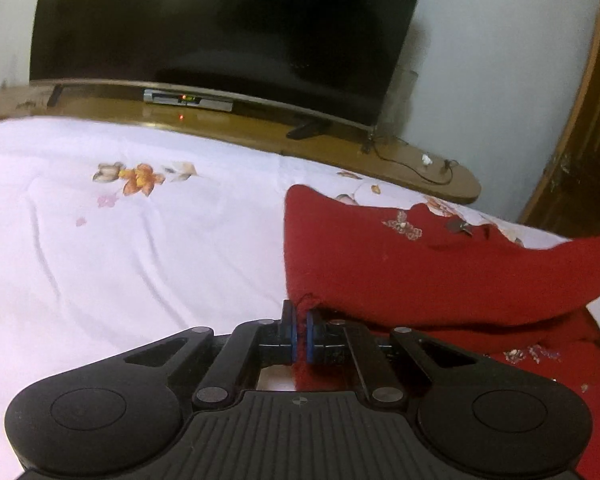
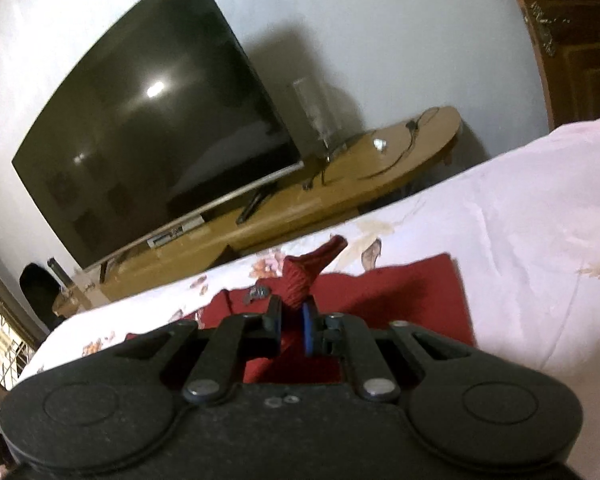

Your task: Fold small clothes

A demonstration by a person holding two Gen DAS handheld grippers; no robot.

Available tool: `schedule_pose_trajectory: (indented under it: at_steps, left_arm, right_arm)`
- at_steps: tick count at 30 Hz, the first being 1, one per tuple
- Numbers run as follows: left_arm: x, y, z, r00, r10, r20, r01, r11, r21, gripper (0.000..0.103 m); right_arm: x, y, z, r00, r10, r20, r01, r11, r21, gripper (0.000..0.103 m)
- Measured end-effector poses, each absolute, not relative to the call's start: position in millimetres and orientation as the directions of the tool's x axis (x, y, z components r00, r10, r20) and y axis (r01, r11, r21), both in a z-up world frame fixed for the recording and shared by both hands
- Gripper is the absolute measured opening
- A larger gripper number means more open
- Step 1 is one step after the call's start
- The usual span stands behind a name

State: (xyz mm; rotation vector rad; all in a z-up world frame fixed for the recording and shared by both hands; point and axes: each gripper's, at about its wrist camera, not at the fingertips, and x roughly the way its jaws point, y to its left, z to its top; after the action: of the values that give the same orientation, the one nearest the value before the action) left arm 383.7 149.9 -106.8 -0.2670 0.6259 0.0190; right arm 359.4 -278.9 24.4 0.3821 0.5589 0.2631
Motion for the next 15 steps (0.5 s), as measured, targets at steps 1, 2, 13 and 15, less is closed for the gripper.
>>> schedule_pose_trajectory:
  at_steps: [1,2,13,15]
  left_arm:
    - [385.1,150.7,-111.2,0.799,-0.059,-0.598,-0.106,0.966,-0.238,0.004]
    - [387.6,151.3,-118.2,0.781,-0.059,-0.622,-0.115,0.965,-0.235,0.004]
    - [386.7,142.3,-114.2,0.773,-0.030,-0.633,-0.077,0.987,-0.142,0.020]
    - [376.4,149.0,-108.3,0.775,-0.010,-0.631,-0.082,0.990,-0.117,0.060]
  right_arm:
    - [358.5,-281.4,23.8,0.819,0.343,-0.460,-0.139,0.897,0.420,0.011]
    - [358.6,-283.8,20.3,0.820,0.338,-0.462,-0.139,0.900,0.412,0.011]
    - [375.1,-305.5,-49.1,0.729,0.270,-0.628,-0.011,0.923,0.384,0.020]
    - [368.3,-309.6,-41.0,0.757,0.247,-0.605,-0.003,0.927,0.374,0.031]
